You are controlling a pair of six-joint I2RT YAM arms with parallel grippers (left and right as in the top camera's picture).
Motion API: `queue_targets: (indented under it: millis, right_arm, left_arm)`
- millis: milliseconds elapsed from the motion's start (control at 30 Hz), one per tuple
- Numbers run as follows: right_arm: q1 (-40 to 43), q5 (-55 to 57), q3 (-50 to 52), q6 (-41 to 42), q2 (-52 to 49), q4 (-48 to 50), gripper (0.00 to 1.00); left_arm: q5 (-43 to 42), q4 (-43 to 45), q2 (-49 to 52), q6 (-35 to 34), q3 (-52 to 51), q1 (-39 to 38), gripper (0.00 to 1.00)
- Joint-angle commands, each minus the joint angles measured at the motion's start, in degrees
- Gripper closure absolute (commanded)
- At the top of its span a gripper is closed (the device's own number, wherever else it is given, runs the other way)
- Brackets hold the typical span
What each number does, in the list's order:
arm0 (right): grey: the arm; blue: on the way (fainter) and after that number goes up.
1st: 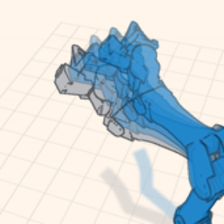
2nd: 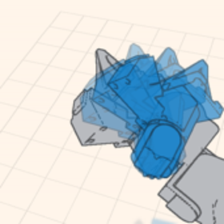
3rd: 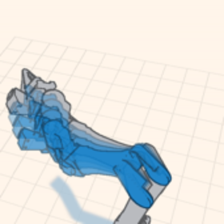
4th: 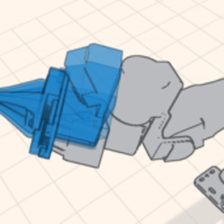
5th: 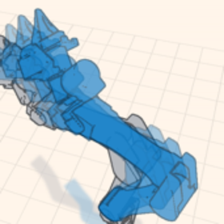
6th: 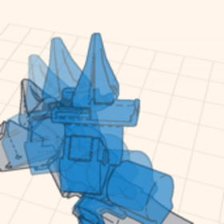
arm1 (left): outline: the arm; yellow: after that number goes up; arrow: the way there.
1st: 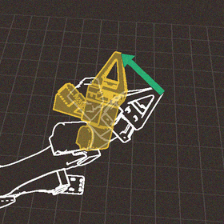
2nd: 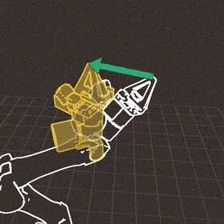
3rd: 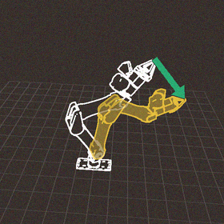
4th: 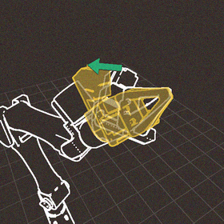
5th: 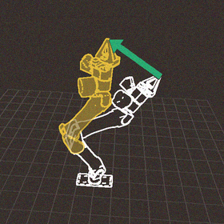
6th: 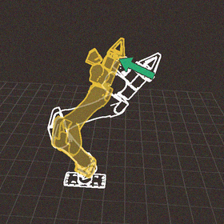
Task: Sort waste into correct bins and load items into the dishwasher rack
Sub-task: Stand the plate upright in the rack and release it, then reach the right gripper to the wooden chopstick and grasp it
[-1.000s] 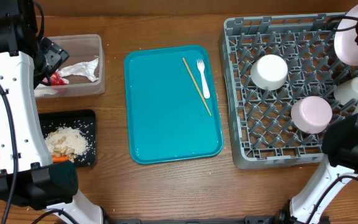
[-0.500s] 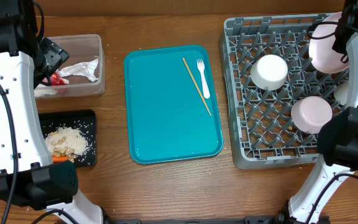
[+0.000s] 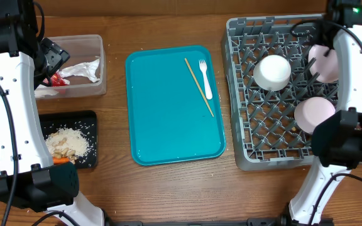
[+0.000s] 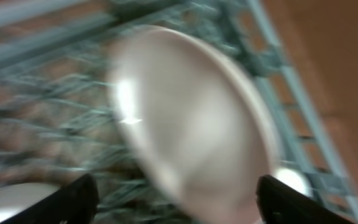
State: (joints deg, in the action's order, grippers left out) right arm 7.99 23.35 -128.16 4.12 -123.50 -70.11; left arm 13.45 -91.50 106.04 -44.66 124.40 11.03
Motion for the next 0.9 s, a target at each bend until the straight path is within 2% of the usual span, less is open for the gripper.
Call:
queue_targets:
  millis: [0,133,333,433,667,867]
  right_arm:
    - [-3.1,-17.2,-8.3,0.6,3.3,-2.3,0.0]
    - [-6.6,-33.7,-11.5,0.5,3.5,-6.2,0.0]
    - [-12.4,-48.6,-8.7,0.5,3.5,-8.3,0.0]
    - [-17.8,-47.0,-4.8,0.5,3.0,-5.8,0.0]
    - [-30.9,-32.2,13.4,0.6,2.8,9.4,0.0]
    - [-34.2,-25.8,24.2,0.6,2.8,20.3,0.0]
  left_arm:
    - [0.2,0.1,0.0,-0.4,0.2,0.1,0.0]
    - [0.2,0.1,0.0,-0.4,0.2,0.1,0.0]
    - [0.2,0.1,0.0,-0.4,0.2,0.1,0.0]
    - [0.2,0.1,0.0,-0.4,0.2,0.1,0.0]
    - [0.2,0.0,0.0,-0.4,0.2,0.1,0.0]
    - [0.2,0.0,0.0,-0.4,0.2,0.1,0.0]
